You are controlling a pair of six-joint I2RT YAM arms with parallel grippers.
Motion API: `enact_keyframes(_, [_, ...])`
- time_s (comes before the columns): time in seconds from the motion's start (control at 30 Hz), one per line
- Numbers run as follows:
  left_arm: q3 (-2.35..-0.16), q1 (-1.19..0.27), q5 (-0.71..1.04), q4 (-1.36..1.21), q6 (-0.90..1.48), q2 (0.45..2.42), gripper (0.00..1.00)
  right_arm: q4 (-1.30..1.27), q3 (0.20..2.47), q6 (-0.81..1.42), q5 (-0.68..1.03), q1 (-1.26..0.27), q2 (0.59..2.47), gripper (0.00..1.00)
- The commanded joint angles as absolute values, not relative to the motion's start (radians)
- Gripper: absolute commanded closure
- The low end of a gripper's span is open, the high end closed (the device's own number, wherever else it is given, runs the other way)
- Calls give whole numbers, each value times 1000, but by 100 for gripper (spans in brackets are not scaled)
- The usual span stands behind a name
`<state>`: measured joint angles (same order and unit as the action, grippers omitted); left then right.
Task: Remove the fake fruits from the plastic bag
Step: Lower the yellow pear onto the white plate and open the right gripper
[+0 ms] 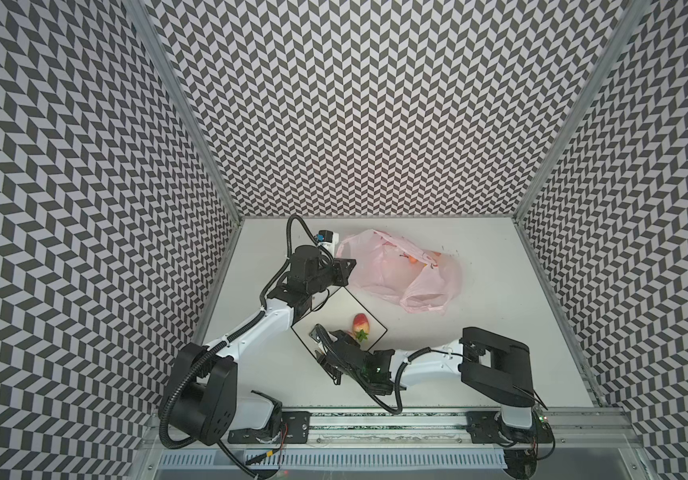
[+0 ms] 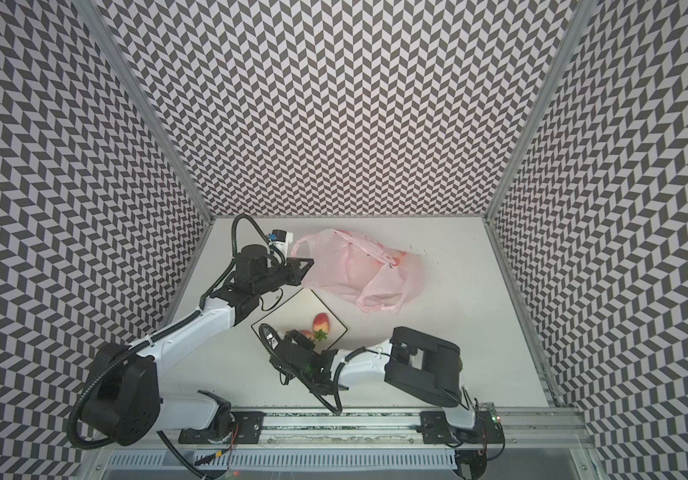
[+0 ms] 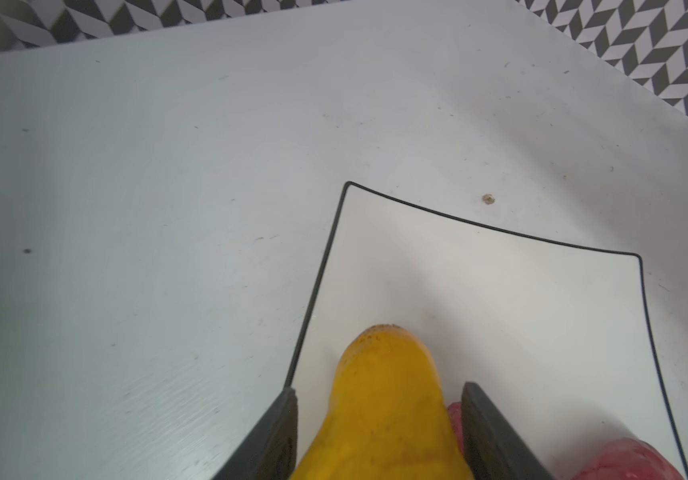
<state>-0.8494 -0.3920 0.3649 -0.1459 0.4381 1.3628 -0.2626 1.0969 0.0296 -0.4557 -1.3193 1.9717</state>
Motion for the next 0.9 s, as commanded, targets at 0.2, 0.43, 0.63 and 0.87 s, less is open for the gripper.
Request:
enact_keyframes(0.2, [-857, -384, 374, -135, 417, 1351, 100, -302, 1105, 24, -546, -1322, 2014, 35])
enact_keyframes(0.43, [-857, -385, 379, -133, 419, 1350, 100, -342, 1067, 9, -525, -1322, 1966, 20])
enact_keyframes(0.63, [-862, -384, 379, -133, 418, 1344, 100, -373, 1009, -2, -476, -1334, 1859, 17])
enact_keyframes(0.87, [-856, -385, 378, -132, 414, 1340, 100, -312, 879, -37, -369, -1370, 1562, 22])
